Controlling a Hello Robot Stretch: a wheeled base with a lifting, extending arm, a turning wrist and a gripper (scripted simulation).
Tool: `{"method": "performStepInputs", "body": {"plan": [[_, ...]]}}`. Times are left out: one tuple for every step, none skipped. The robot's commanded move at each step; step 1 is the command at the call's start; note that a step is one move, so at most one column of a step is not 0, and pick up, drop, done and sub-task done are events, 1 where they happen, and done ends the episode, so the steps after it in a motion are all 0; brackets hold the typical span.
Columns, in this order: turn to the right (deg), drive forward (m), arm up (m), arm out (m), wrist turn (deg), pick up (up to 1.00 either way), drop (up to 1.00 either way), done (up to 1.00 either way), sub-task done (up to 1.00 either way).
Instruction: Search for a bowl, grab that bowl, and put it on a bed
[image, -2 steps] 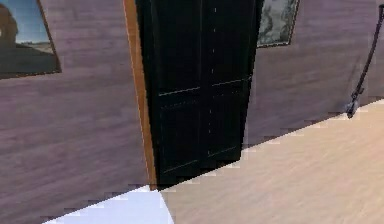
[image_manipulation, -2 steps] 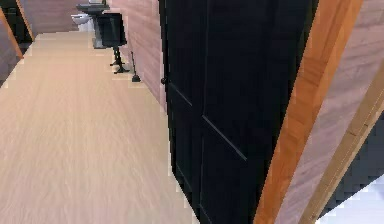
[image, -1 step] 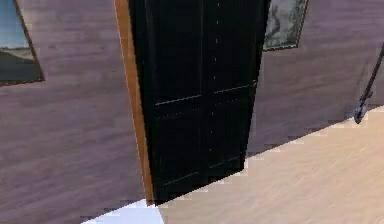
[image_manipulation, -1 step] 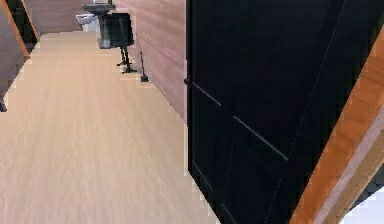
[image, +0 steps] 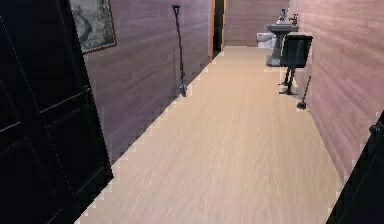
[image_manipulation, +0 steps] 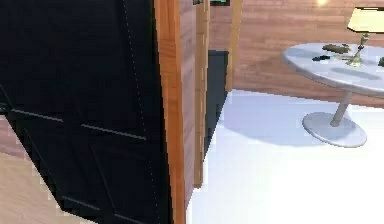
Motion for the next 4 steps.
{"method": "performStepInputs", "body": {"plan": [[9.0,0.0,0.0,0.0,0.0,0.0,0.0,0.0,0.0],[0.0,1.0,0.0,0.0,0.0,0.0,0.0,0.0,0.0],[0.0,1.0,0.0,0.0,0.0,0.0,0.0,0.0,0.0],[0.0,1.0,0.0,0.0,0.0,0.0,0.0,0.0,0.0]]}}
